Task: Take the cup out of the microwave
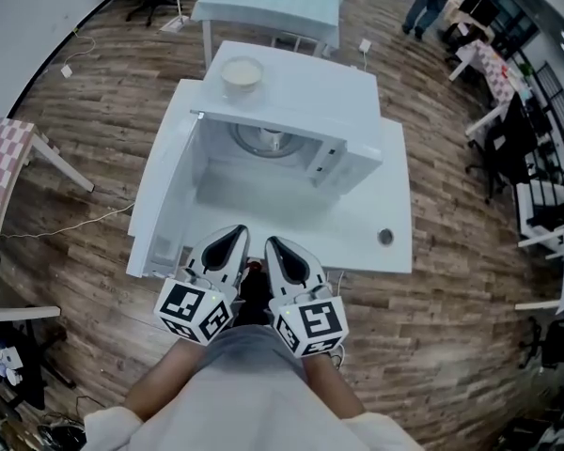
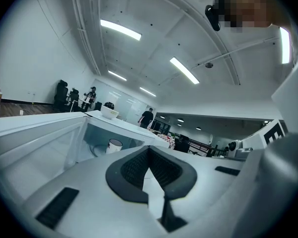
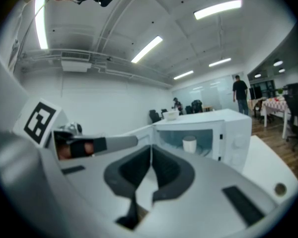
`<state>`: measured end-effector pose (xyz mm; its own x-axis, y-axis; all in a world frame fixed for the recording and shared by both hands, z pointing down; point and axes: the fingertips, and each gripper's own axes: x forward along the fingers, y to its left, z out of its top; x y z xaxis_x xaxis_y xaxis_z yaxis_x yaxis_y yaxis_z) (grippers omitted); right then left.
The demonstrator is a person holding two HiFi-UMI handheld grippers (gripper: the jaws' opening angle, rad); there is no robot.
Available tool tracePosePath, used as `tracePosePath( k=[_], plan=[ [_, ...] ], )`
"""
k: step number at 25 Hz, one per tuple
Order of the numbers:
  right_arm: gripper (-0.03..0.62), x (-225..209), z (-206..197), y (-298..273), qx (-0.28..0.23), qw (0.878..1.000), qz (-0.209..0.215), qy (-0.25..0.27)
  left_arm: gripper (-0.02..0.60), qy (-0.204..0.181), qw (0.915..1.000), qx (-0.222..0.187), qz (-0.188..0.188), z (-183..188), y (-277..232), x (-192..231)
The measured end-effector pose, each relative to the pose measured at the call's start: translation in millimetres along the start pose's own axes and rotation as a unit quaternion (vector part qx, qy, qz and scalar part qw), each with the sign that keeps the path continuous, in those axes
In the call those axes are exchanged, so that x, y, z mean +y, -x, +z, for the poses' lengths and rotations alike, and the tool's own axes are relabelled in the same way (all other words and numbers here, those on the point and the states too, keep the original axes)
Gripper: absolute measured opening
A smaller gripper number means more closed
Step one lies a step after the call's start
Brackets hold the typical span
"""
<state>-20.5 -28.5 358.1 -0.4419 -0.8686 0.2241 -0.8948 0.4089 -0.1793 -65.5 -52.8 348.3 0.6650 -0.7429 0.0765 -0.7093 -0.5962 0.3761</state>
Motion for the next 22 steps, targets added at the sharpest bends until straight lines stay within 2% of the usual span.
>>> tracePosePath(
  k=[6, 11, 22],
  plan=[
    [0.023, -10.8, 2.6, -21.4, 0.006, 1.0, -0.002, -0.008, 0.015, 0.004, 1.0, 0.006, 0.003, 1.5, -19.5, 14.0],
    [0.023, -25.9, 1.1, -34.0, 0.006, 1.0, -0.013, -0.011, 0.015, 0.033, 0.9994, 0.009, -0.007, 1.7, -34.6, 16.1],
    [0.023, -55.4, -6.8, -59.5, 0.021, 0.999, -0.025, -0.023, 0.015, 0.05, 0.9985, 0.024, -0.003, -10.1, -54.1, 27.3]
  ],
)
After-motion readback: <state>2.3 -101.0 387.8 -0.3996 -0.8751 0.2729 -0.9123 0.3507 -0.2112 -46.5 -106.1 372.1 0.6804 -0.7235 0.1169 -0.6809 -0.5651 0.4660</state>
